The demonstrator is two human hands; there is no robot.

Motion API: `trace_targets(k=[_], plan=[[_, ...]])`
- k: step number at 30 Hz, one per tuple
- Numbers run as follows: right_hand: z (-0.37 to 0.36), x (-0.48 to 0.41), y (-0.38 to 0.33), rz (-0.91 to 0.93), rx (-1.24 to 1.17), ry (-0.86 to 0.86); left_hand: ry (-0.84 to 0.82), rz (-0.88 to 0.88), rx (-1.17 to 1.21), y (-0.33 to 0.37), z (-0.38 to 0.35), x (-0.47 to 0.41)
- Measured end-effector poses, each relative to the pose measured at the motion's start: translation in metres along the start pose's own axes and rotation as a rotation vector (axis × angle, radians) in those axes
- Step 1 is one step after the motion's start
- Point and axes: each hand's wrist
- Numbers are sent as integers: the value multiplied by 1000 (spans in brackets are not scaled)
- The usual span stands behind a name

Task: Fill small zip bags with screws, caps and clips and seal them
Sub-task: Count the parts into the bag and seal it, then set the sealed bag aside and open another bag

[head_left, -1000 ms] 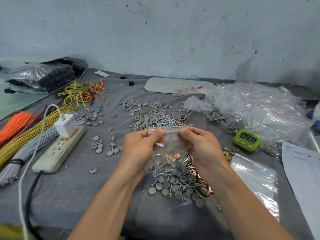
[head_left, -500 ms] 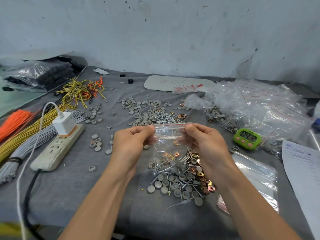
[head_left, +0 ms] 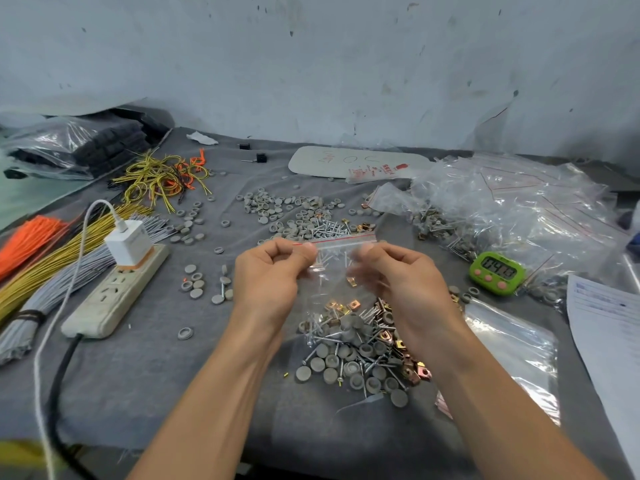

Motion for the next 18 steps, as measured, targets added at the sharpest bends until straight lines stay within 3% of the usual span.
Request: trace_targets(k=[3, 6, 9, 11, 13, 18], plan=[[2, -1, 1, 31, 28, -2, -15, -47, 20, 1, -1, -1], [11, 1, -4, 61, -75, -3, -163, -47, 40, 4, -9, 4], [23, 4, -8, 21, -287, -11, -360, 36, -166, -1, -15, 6], [31, 5, -9, 6, -318, 5, -378, 67, -244, -4, -23, 6], [40, 6, -12, -13, -252, 14, -331, 63, -221, -5, -32, 6], [66, 15, -4, -180, 218, -98, -236, 80, 9, -6, -60, 1]])
Point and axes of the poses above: each hand's wrist, its own x-axis away from the middle knuckle, its own z-axis out of the back of the hand, y = z × x, and after that the axes turned 7 degrees about -y, right-handed
